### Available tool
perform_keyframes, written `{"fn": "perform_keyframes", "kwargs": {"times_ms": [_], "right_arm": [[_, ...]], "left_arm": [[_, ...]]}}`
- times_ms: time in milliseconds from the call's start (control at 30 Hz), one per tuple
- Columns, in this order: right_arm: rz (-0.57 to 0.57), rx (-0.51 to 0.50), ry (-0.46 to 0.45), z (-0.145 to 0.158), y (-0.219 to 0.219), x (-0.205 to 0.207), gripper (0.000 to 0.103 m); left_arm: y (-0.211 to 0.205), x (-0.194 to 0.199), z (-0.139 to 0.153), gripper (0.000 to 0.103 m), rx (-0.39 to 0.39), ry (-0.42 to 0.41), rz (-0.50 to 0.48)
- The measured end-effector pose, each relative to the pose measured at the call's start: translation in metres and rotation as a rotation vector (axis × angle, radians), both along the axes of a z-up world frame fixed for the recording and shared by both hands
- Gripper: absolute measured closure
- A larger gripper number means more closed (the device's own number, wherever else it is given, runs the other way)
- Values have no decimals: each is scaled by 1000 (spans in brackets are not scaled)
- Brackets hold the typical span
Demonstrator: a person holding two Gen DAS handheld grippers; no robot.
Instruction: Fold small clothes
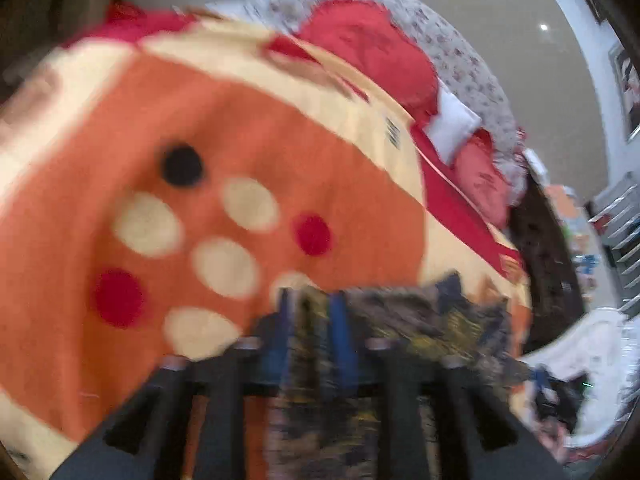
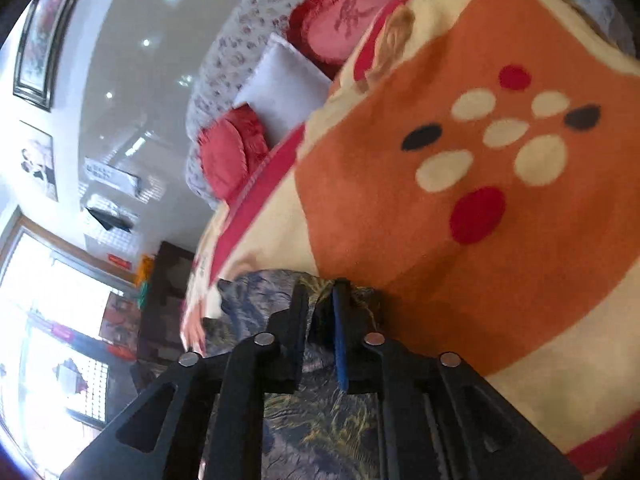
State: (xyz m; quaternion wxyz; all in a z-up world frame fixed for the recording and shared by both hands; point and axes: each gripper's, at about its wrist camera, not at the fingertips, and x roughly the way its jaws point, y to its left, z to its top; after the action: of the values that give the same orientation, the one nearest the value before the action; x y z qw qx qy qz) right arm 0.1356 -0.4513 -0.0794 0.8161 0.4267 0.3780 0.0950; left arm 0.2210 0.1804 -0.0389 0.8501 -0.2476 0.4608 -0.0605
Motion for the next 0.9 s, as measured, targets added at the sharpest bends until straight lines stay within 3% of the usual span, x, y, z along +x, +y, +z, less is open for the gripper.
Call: {"fn": "perform_keyframes", "kwargs": {"times_ms": [33,100,167,267,333,367,400,467,533,600,667,733,767,800,833,900], "right_arm": [[-5,-12,-13,6,-3,-5,98],[-15,-45,-30,20,-8,-14,97],[-15,-114,-52,37,-5,-21,97],[75,-303,-103,64,32,-23,97],[170,-451,-98,69,76,-17,97],[204,-508,-95,66,95,-13,97],[235,-580,-76,59,118,-9,97],[262,-664,1,42,144,1,97],[281,-755,129,14,162,11,97],[267,-768,215,-8,166,13,95],[248,-765,204,-7,165,14,92],[256,-752,232,0,162,27,90],[244,-731,219,7,158,35,90],[224,-693,136,25,152,42,90],[183,-668,-11,51,143,43,90],[53,-706,-168,89,124,37,90]], "left_arm": [[8,-6,10,39,49,-34,50],[12,-17,26,40,116,-83,109],[0,-31,40,41,143,-129,100],[-58,-53,44,54,214,-145,-64],[-108,-64,29,75,269,-102,-203],[-125,-66,19,80,293,-72,-241],[-138,-66,8,85,311,-41,-262],[-154,-60,-16,85,350,33,-258],[-153,-54,-23,85,327,60,-227],[-154,-40,-22,85,319,94,-216],[-154,-21,-17,85,317,126,-209],[-146,3,3,85,301,96,-179],[-137,16,20,85,283,50,-139],[-126,24,38,84,282,-9,-85],[-116,28,55,75,288,-59,-28],[-94,25,81,62,259,-121,58]]}}
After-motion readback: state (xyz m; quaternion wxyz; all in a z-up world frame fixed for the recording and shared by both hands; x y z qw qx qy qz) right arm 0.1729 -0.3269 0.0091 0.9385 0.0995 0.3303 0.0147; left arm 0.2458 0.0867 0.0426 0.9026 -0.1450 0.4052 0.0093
